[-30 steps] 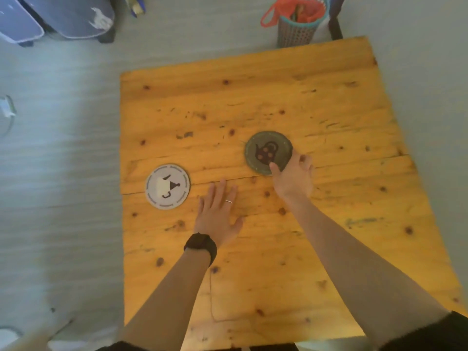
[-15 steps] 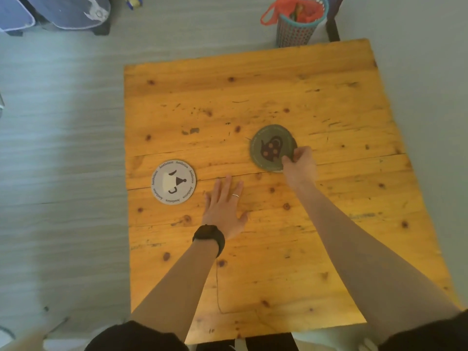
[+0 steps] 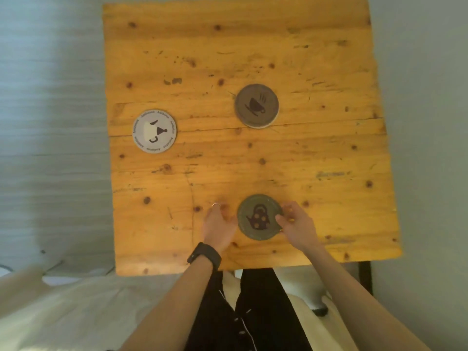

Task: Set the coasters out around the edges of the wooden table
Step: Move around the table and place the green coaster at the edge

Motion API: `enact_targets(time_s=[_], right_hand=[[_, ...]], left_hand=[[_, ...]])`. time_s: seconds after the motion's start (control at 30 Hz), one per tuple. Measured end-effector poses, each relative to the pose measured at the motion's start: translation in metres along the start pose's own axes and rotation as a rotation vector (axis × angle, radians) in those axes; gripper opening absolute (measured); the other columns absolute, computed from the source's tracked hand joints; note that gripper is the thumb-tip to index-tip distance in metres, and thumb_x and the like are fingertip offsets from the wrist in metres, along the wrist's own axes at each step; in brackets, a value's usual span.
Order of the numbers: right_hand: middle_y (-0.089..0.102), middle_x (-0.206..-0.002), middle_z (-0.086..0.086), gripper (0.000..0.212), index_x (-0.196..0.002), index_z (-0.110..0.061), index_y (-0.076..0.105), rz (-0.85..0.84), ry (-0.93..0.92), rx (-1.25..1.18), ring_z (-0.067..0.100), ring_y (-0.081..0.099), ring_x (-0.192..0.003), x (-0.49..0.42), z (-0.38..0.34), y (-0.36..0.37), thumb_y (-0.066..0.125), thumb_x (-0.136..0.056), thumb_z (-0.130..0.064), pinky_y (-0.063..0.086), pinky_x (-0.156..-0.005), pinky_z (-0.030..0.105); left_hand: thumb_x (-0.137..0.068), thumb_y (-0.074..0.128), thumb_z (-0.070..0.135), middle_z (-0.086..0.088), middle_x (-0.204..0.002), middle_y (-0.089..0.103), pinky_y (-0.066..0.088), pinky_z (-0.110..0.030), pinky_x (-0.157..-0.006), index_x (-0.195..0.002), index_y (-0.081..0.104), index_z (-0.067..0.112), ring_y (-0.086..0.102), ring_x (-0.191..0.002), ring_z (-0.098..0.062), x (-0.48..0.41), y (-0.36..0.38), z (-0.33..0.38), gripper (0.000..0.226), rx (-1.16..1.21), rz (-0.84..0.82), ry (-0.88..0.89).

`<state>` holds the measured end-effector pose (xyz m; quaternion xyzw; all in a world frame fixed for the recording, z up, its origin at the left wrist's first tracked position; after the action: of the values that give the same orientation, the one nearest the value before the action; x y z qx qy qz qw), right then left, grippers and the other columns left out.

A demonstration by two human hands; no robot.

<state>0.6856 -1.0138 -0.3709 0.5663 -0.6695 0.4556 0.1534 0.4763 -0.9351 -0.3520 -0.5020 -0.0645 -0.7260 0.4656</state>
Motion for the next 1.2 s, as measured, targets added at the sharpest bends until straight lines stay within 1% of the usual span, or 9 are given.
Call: enact_targets(time_s=[0.07,0.13,0.23,0.37,0.47,0.6,0.77,0.9,1.2], right_hand=[[0.062,-0.086,-0.022,0.016,-0.106,-0.04,0.051,0.073,-0.074,0.105,0.014,0.066,-0.08,-0.002,0.005,0.004,0.062,-0.095,-0.034,0.048,-0.06,0.015],[0.059,-0.084,-0.02,0.018,-0.112,-0.035,0.056,0.138,-0.147,0.2,0.009,0.059,-0.074,-0.006,0.005,0.01,0.061,-0.095,-0.035,0.031,-0.055,0.005],[0.055,-0.087,-0.01,0.024,-0.117,-0.026,0.06,0.202,-0.228,0.274,0.009,0.049,-0.076,-0.007,0.004,0.016,0.063,-0.094,-0.031,0.029,-0.058,0.012],[0.062,-0.1,-0.004,0.024,-0.116,-0.026,0.062,0.22,-0.274,0.313,0.011,0.052,-0.088,-0.003,0.009,0.017,0.062,-0.093,-0.031,0.036,-0.07,0.021],[0.061,-0.093,-0.007,0.019,-0.109,-0.028,0.062,0.194,-0.272,0.325,0.017,0.056,-0.092,0.002,0.015,0.016,0.063,-0.092,-0.036,0.04,-0.069,0.026],[0.058,-0.093,-0.015,0.021,-0.112,-0.033,0.059,0.195,-0.291,0.358,0.016,0.052,-0.097,0.008,0.018,0.017,0.06,-0.094,-0.041,0.041,-0.07,0.029],[0.064,-0.097,-0.017,0.023,-0.115,-0.033,0.064,0.227,-0.283,0.337,0.017,0.053,-0.104,0.011,0.021,0.021,0.059,-0.094,-0.043,0.043,-0.082,0.031],[0.065,-0.103,-0.013,0.027,-0.119,-0.034,0.062,0.237,-0.289,0.347,0.019,0.053,-0.105,0.011,0.022,0.029,0.056,-0.095,-0.046,0.045,-0.089,0.036],[0.06,-0.1,-0.011,0.029,-0.12,-0.038,0.054,0.266,-0.316,0.373,0.016,0.05,-0.1,0.011,0.024,0.033,0.058,-0.092,-0.046,0.047,-0.083,0.037]], left_hand=[[-0.086,0.064,0.024,0.0,-0.107,0.063,0.05,-0.032,-0.078,-0.115,0.055,0.023,0.061,-0.096,-0.018,0.013,0.016,-0.013,0.031,0.004,0.078,-0.026],[-0.088,0.064,0.025,0.002,-0.101,0.065,0.046,-0.027,-0.072,-0.111,0.057,0.021,0.062,-0.093,-0.016,0.022,0.03,-0.017,0.025,0.017,0.142,-0.029],[-0.089,0.064,0.032,0.003,-0.096,0.066,0.043,-0.023,-0.065,-0.108,0.057,0.018,0.062,-0.087,-0.015,0.027,0.043,-0.015,0.024,0.05,0.249,-0.045],[-0.086,0.064,0.043,0.001,-0.098,0.067,0.052,-0.037,-0.082,-0.102,0.058,0.021,0.063,-0.096,-0.023,0.026,0.049,-0.024,0.027,0.0,0.29,-0.093],[-0.083,0.066,0.049,-0.001,-0.121,0.054,0.035,-0.047,-0.102,-0.099,0.066,0.025,0.042,-0.119,-0.029,0.026,0.049,-0.032,0.029,-0.228,0.38,-0.098],[-0.08,0.072,0.044,0.0,-0.138,0.037,0.023,-0.049,-0.112,-0.092,0.072,0.022,0.023,-0.132,-0.029,0.025,0.05,-0.034,0.024,-0.202,0.471,-0.008],[-0.084,0.069,0.036,0.003,-0.14,0.038,0.024,-0.041,-0.112,-0.091,0.072,0.023,0.024,-0.133,-0.025,0.029,0.049,-0.04,0.015,-0.114,0.494,0.003],[-0.085,0.067,0.035,0.004,-0.138,0.039,0.029,-0.046,-0.111,-0.091,0.071,0.024,0.03,-0.131,-0.023,0.028,0.046,-0.042,0.013,-0.117,0.501,-0.012],[-0.088,0.065,0.036,0.001,-0.139,0.038,0.028,-0.048,-0.111,-0.094,0.072,0.022,0.03,-0.131,-0.025,0.03,0.043,-0.043,0.017,-0.144,0.483,0.005]])
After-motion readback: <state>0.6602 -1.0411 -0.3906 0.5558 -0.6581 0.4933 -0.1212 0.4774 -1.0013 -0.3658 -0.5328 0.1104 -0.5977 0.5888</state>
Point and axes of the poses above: each hand's wrist, its own x-axis away from the middle knuckle, its own y-axis out of the palm, z = x × y, the point moved 2 cm from there along -x, towards the middle knuckle
